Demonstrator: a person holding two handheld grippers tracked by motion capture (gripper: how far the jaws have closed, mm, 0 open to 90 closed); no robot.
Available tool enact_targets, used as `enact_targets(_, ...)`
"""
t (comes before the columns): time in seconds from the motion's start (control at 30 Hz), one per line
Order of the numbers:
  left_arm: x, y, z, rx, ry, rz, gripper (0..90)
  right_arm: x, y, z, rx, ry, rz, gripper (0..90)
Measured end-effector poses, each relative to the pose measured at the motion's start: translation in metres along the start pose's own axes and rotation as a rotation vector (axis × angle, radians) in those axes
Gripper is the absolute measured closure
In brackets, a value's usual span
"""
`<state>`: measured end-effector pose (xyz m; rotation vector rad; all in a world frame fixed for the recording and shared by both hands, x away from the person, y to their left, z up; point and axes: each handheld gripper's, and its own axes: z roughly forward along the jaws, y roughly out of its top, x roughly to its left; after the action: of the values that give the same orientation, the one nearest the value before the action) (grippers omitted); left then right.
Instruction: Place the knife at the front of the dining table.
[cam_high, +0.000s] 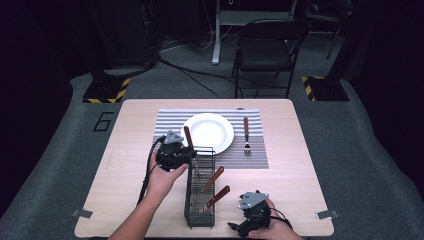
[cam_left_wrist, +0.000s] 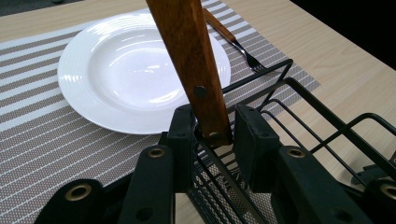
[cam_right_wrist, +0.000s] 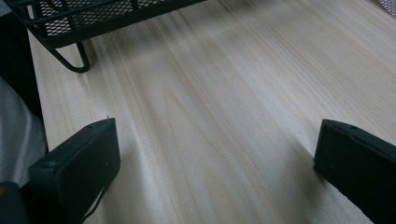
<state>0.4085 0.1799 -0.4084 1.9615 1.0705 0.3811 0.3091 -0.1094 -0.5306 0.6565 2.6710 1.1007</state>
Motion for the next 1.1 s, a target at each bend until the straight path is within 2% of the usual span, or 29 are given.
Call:
enact_targets(0.4, -0.007, -0.004, -0.009, -0.021, 0.019, 0.039, 69.7, 0.0, 0.0, 0.0, 0.0, 0.001, -0.001, 0.0)
enact_targets(0.63, -0.018, -0.008, -0.015, -0.032, 0.046, 0.092, 69.8, 0.0, 0.0, 0.0, 0.001, 0.001, 0.001, 0.0)
enact_targets(0.8, -0.019, -0.009, -0.017, -0.04, 0.014, 0.08, 71.0, 0.0, 0.0, 0.0, 0.002, 0.0, 0.001, 0.0)
enact_targets(1.1, -0.026, -0.007, -0.014, -0.055, -0.028, 0.089, 74.0, 0.0, 0.0, 0.0, 0.001, 0.001, 0.001, 0.0)
